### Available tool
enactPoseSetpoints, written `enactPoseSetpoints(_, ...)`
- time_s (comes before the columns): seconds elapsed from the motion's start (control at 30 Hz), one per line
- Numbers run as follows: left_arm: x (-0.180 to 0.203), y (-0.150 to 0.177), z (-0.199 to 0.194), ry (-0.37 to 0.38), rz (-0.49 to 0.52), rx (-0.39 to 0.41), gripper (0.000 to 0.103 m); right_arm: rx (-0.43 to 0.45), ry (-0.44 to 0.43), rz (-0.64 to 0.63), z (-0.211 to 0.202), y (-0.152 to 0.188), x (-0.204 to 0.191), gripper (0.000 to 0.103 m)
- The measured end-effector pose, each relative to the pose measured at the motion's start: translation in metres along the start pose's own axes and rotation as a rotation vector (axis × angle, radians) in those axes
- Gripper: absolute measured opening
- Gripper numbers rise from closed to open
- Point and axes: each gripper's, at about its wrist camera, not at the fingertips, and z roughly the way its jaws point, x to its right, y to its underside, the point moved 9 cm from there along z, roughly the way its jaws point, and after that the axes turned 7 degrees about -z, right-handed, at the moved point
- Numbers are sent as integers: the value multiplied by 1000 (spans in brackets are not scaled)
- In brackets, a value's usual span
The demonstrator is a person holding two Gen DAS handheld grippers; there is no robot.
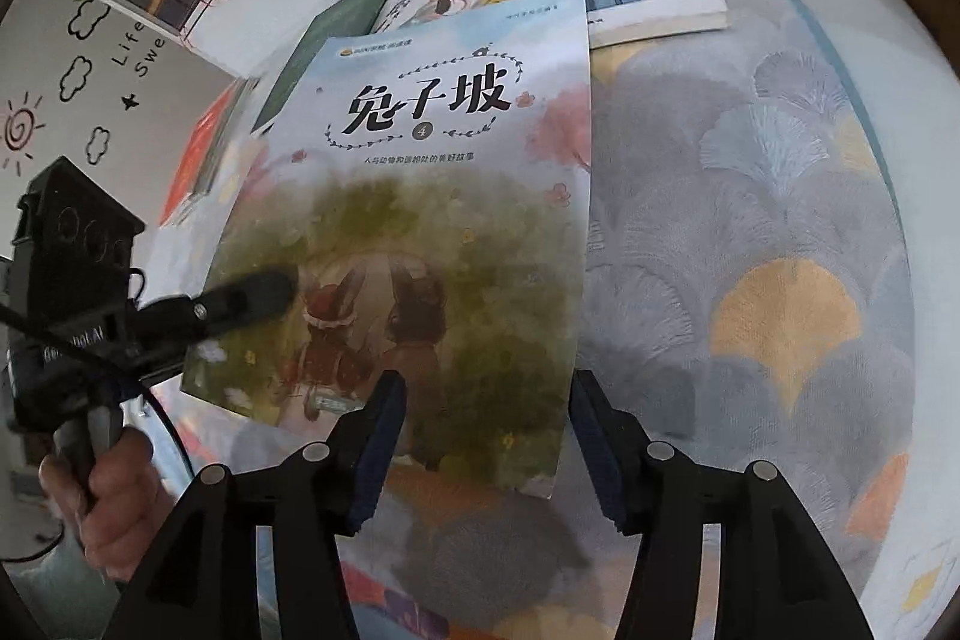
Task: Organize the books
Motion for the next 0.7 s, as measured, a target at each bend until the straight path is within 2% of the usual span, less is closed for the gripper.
enactPoseSetpoints(0.1,10,-1,-3,86,-44,-32,11,0,-32,41,-5,-3,11,55)
enactPoseSetpoints(0.27,26,-2,2,169,-127,-76,10,22,-105,123,-11,0,22,55)
enactPoseSetpoints(0.33,30,-3,2,119,-93,-71,10,38,-116,146,-15,4,25,55)
enactPoseSetpoints(0.4,34,-2,8,1,4,-52,10,46,-123,160,-17,6,27,57)
enactPoseSetpoints(0.47,32,0,14,-71,46,-53,10,58,-118,169,-19,7,28,57)
enactPoseSetpoints(0.53,29,3,20,-107,65,-58,10,67,-119,171,-22,10,27,57)
enactPoseSetpoints(0.6,28,5,25,-107,63,-60,7,80,-140,180,-27,9,24,57)
enactPoseSetpoints(0.63,28,6,26,-82,45,-64,7,88,-154,184,-30,10,23,57)
enactPoseSetpoints(0.7,32,2,25,22,-29,-77,7,93,-164,182,-35,9,24,57)
